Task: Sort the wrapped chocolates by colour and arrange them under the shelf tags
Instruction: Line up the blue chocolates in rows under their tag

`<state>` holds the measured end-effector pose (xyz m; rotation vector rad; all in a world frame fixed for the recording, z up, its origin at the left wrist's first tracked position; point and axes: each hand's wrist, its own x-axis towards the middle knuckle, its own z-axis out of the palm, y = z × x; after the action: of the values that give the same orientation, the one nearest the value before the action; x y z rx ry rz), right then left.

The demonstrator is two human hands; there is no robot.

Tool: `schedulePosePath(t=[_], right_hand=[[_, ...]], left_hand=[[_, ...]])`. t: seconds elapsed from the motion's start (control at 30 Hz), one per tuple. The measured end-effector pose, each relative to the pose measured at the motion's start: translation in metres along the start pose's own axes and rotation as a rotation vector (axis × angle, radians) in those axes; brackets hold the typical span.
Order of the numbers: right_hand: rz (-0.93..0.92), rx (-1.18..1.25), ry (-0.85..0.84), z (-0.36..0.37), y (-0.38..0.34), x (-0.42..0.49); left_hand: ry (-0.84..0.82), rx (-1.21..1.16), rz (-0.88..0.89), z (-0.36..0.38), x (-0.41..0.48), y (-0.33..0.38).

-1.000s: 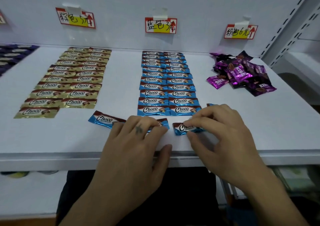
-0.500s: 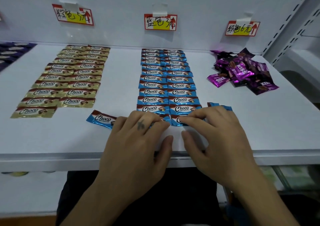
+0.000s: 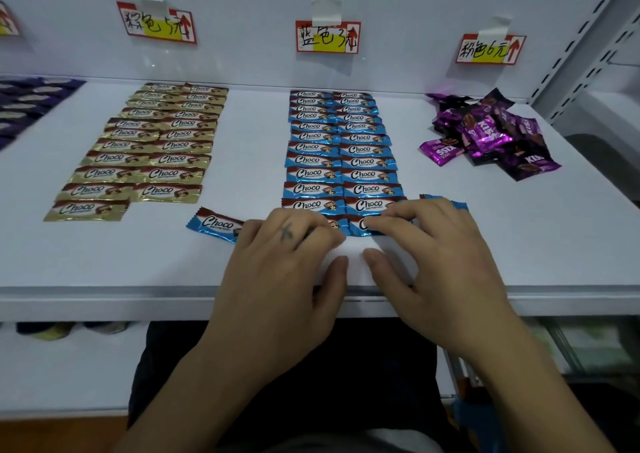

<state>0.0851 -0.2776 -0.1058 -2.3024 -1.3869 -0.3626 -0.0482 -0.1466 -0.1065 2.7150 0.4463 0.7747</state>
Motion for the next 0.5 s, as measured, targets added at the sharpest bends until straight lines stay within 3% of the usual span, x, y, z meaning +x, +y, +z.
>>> schedulePosePath(t=[0.2,0.37,0.5], right_hand=[[-0.034,0.045,0.092,-0.008,-0.007,-0.004],[-0.113,0.069,0.052,-0.004,-0.037,0.01],[-0.102,0.029,0.088,-0.001,-0.04,0.02]], left_hand=[[0.1,0.105,-0.112,-0.045,-0.009,-0.036],[-0.109,0.274,-0.086,-0.061,-0.008,-0.064],[-0.149,0.249,-0.03,-0.063,-0.006,-0.066]])
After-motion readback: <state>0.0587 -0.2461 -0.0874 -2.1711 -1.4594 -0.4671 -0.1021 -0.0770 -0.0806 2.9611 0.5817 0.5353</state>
